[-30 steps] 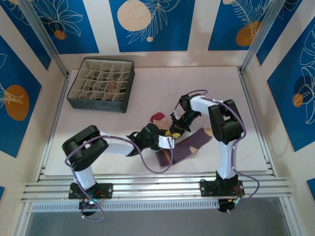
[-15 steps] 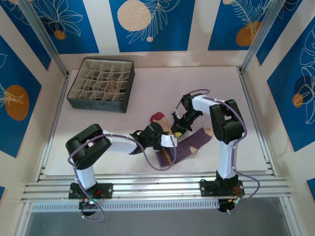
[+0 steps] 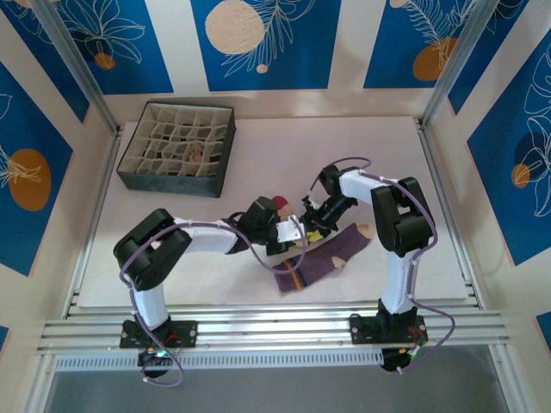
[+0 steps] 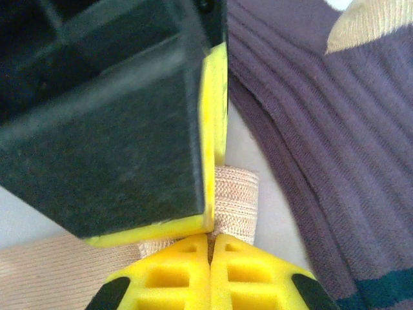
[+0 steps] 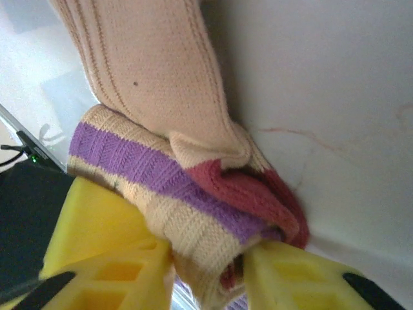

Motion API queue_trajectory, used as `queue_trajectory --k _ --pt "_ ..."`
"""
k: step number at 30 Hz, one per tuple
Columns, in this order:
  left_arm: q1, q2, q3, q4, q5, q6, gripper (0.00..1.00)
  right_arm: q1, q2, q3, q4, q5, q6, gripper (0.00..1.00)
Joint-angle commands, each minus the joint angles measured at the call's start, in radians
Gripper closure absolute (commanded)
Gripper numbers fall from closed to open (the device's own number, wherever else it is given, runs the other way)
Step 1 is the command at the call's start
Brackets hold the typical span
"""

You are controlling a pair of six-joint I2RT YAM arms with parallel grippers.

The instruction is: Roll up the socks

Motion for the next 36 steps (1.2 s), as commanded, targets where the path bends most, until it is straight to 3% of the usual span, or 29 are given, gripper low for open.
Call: queue_trajectory --k 1,9,16,27,36 --pt "0.063 0.099 0.004 -0.206 0.095 -0.109 1.00 -0.003 -0.060 -0.032 0.019 -0.058 0.011 0.62" --pt "0.140 0.166 0.049 -0.233 0.240 -0.234 1.00 -0.039 -0.203 -0.118 0.140 -0.068 0.076 0.59" --pt "0.217 0.210 0.042 -0.155 0.355 -0.375 0.98 -0.093 -0.290 -0.220 0.322 -0.061 0.140 0.59" --pt "0.303 0.301 0.022 0.105 0.526 -0.676 0.97 -0.039 -0.217 -0.223 0.478 -0.049 0.122 0.53" --pt "0.335 0.335 0.028 0.116 0.578 -0.742 0.97 0.020 -0.095 -0.170 0.481 -0.047 0.107 0.53"
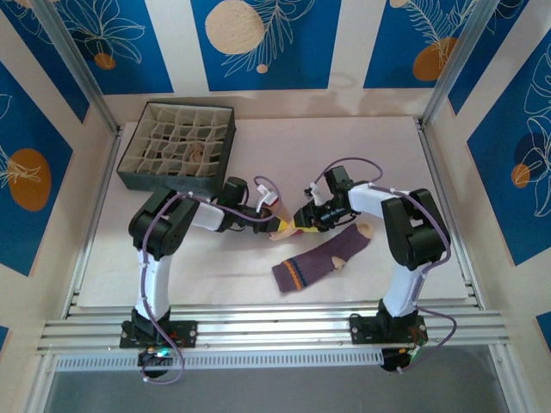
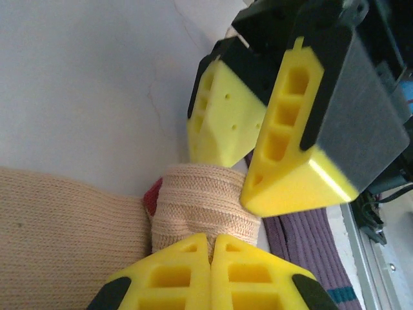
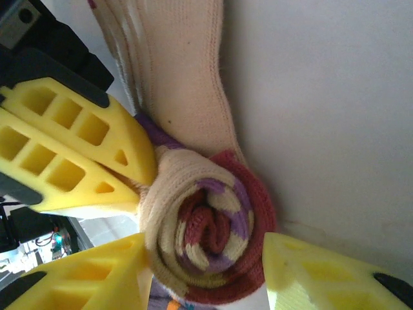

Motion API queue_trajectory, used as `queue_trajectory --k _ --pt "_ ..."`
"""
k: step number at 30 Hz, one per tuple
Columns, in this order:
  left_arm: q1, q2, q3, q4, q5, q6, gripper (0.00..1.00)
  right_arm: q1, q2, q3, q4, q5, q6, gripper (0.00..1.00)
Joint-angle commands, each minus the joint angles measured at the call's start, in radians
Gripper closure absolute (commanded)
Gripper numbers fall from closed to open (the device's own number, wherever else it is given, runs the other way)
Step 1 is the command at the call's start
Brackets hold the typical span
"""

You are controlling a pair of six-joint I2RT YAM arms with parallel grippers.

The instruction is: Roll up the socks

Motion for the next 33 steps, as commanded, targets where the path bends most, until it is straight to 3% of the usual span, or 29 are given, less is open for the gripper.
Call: queue_trajectory --k 1,4,9,11,15,19,24,33 --pt "0.028 0.081 -0.047 -0.132 -0.080 -0.035 0.97 0.028 0.041 0.041 0.007 -0.024 -0.018 0.53" --pt "0.031 0.084 -0.044 -0.144 -0.082 -0.044 0.96 0.052 0.079 0.069 0.000 -0.042 -0.019 0.55" --pt "0.036 0.059 -0.018 -0.284 -0.191 0.015 0.88 0.070 0.104 0.092 -0.017 -0.052 -0.017 0.93" --pt "0.038 0.067 0.010 -0.326 -0.229 0.030 0.86 0.061 0.090 0.078 -0.020 -0.065 -0.003 1.00" --pt "0.017 0.103 0.092 -0.366 -0.221 0.035 0.86 0.032 0.010 -0.002 -0.044 -0.062 0.036 1.00" --pt "-0.027 0.110 0.159 -0.390 -0.219 0.064 0.85 0.027 -0.065 -0.046 -0.176 -0.034 0.048 1.00" --pt "-0.047 0.096 0.196 -0.404 -0.229 0.120 0.81 0.015 -0.058 -0.022 -0.313 0.000 0.020 1.00" --pt "-0.045 0.142 0.224 -0.438 -0.223 0.131 0.80 0.022 -0.018 0.030 -0.234 0.002 0.030 0.98"
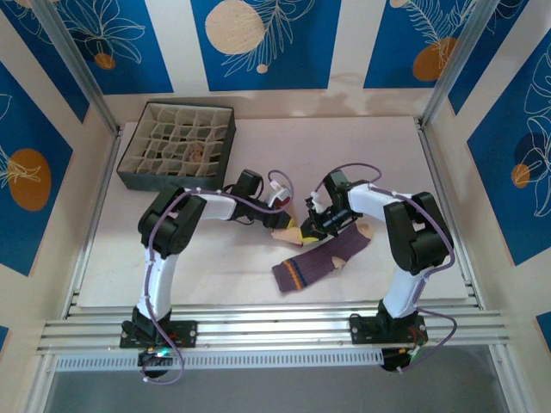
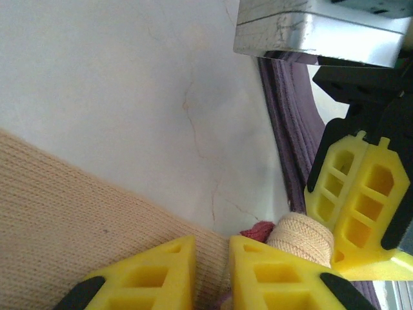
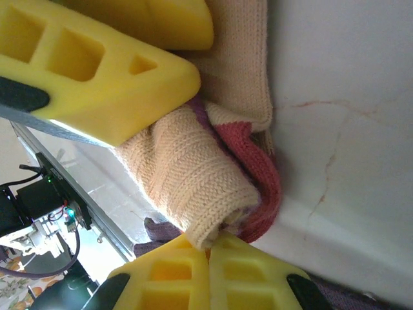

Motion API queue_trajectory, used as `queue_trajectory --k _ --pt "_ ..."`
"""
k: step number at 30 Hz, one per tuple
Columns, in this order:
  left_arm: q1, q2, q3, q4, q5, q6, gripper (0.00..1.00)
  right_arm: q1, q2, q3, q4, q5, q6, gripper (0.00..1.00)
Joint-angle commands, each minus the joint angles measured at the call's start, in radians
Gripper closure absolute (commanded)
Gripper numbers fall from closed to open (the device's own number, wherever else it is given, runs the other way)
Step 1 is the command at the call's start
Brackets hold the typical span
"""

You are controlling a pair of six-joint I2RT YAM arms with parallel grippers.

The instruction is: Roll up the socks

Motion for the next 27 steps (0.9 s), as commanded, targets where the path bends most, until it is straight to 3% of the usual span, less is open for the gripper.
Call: queue_trajectory --k 1,4,8,16,19,23,27 --pt "0.011 0.088 -0.008 -0.081 -0.085 0.038 0.80 0.007 0.053 0.053 -0.042 -0.023 -0.005 1.00" --pt "0.009 0.065 -0.038 -0.012 -0.077 0.047 0.77 0.012 0.106 0.115 -0.116 -0.019 -0.026 1.00" --pt "0.010 -0.005 -0.073 0.057 -0.078 0.118 0.66 0.004 0.181 0.178 -0.216 -0.017 -0.052 1.00" --pt "0.010 -0.116 -0.006 -0.094 -0.104 0.363 0.60 0.003 0.220 0.220 -0.285 0.006 -0.069 1.00" --pt "0.019 -0.157 -0.011 -0.110 -0.125 0.377 0.58 0.002 0.221 0.225 -0.290 0.011 -0.067 1.00" --pt "0.019 -0.240 -0.093 -0.084 -0.154 0.426 0.57 0.003 0.228 0.233 -0.298 0.015 -0.063 1.00" --pt "0.008 -0.352 -0.248 0.047 -0.196 0.467 0.57 0.003 0.237 0.248 -0.318 0.014 -0.076 1.00"
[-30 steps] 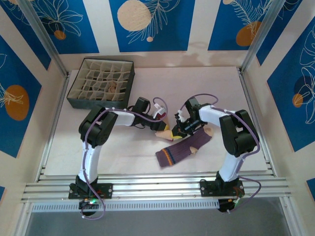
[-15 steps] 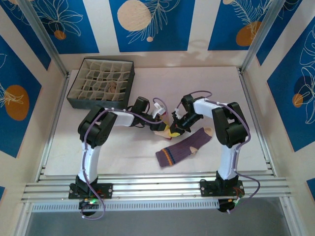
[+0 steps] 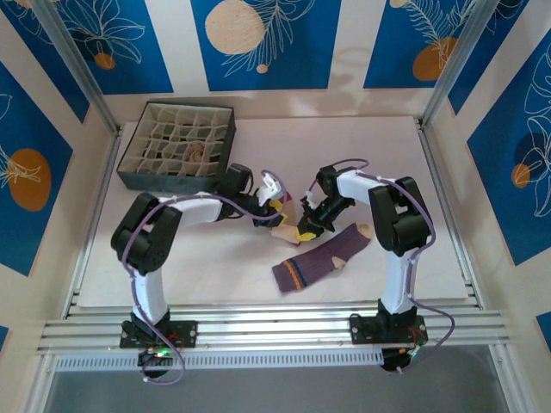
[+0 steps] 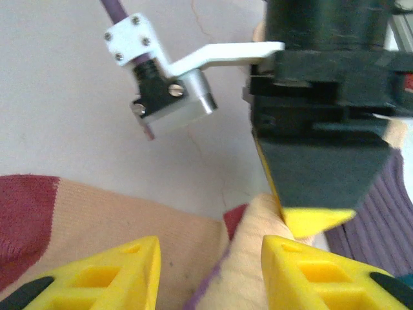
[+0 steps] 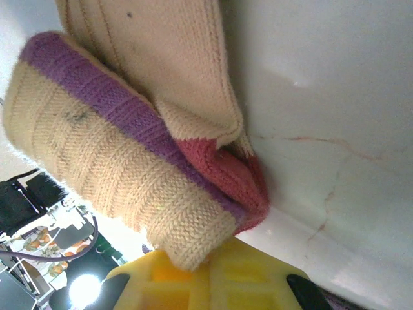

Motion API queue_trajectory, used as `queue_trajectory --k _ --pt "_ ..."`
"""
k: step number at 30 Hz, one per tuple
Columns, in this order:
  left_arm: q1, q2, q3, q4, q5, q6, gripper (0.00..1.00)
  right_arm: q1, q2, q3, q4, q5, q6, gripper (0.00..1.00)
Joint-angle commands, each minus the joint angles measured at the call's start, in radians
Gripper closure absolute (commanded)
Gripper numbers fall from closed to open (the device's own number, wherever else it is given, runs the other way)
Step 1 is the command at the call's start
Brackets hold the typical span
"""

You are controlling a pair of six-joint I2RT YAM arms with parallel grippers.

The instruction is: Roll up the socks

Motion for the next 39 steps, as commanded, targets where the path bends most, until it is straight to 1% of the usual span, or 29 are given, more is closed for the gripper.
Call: queue_trajectory --k 1,4,8,9,12,14,16,18,23,25,26,27,28,29,31,32,33,36,39 --pt "-0.011 -0.101 -0.133 0.105 -0.059 0.096 0.57 0.001 0.033 0.020 -0.056 0.032 -0.020 1.00" --pt "-0.053 -0.189 -0.255 0.207 -0.165 0.192 0.56 0.003 0.041 0.037 -0.080 0.030 -0.033 1.00" --pt "-0.169 -0.262 -0.331 0.257 -0.383 0.390 0.55 0.011 0.059 0.058 -0.111 0.029 -0.054 1.00" --pt "-0.198 -0.261 -0.331 0.250 -0.449 0.438 0.55 0.013 0.063 0.061 -0.115 0.028 -0.057 1.00" --pt "-0.258 -0.238 -0.328 0.259 -0.580 0.557 0.54 0.021 0.073 0.071 -0.124 0.023 -0.063 1.00" --pt "-0.289 -0.215 -0.329 0.280 -0.649 0.615 0.53 0.023 0.075 0.075 -0.129 0.020 -0.064 1.00" --pt "-0.306 -0.188 -0.322 0.288 -0.689 0.661 0.52 0.024 0.076 0.078 -0.132 0.020 -0.065 1.00" --pt "-0.313 -0.162 -0.310 0.278 -0.701 0.688 0.50 0.025 0.077 0.082 -0.137 0.021 -0.067 1.00" --pt "-0.333 -0.099 -0.280 0.242 -0.724 0.724 0.51 0.023 0.081 0.085 -0.142 0.014 -0.066 1.00" --pt "-0.345 -0.078 -0.263 0.223 -0.741 0.731 0.55 0.022 0.080 0.085 -0.143 0.010 -0.067 1.00" --pt "-0.350 -0.070 -0.252 0.205 -0.748 0.724 0.63 0.021 0.078 0.085 -0.141 0.010 -0.065 1.00" --pt "-0.352 -0.066 -0.244 0.191 -0.749 0.710 0.76 0.020 0.076 0.086 -0.141 0.011 -0.064 1.00" --pt "-0.351 -0.068 -0.240 0.177 -0.742 0.701 0.95 0.021 0.073 0.085 -0.142 0.009 -0.062 1.00" --pt "-0.353 -0.071 -0.239 0.164 -0.729 0.690 1.00 0.020 0.066 0.084 -0.142 0.008 -0.064 0.94" --pt "-0.352 -0.079 -0.251 0.160 -0.702 0.676 1.00 0.009 0.031 0.077 -0.135 0.012 -0.063 0.78" --pt "-0.351 -0.084 -0.258 0.159 -0.689 0.670 1.00 -0.003 0.001 0.071 -0.128 0.016 -0.058 0.72" --pt "-0.351 -0.089 -0.264 0.157 -0.677 0.663 1.00 -0.024 -0.033 0.066 -0.119 0.020 -0.052 0.69" --pt "-0.350 -0.102 -0.290 0.174 -0.632 0.640 1.00 -0.081 -0.110 0.071 -0.114 0.029 -0.040 0.68" --pt "-0.349 -0.110 -0.294 0.177 -0.581 0.616 1.00 -0.093 -0.129 0.104 -0.111 0.047 -0.033 0.68"
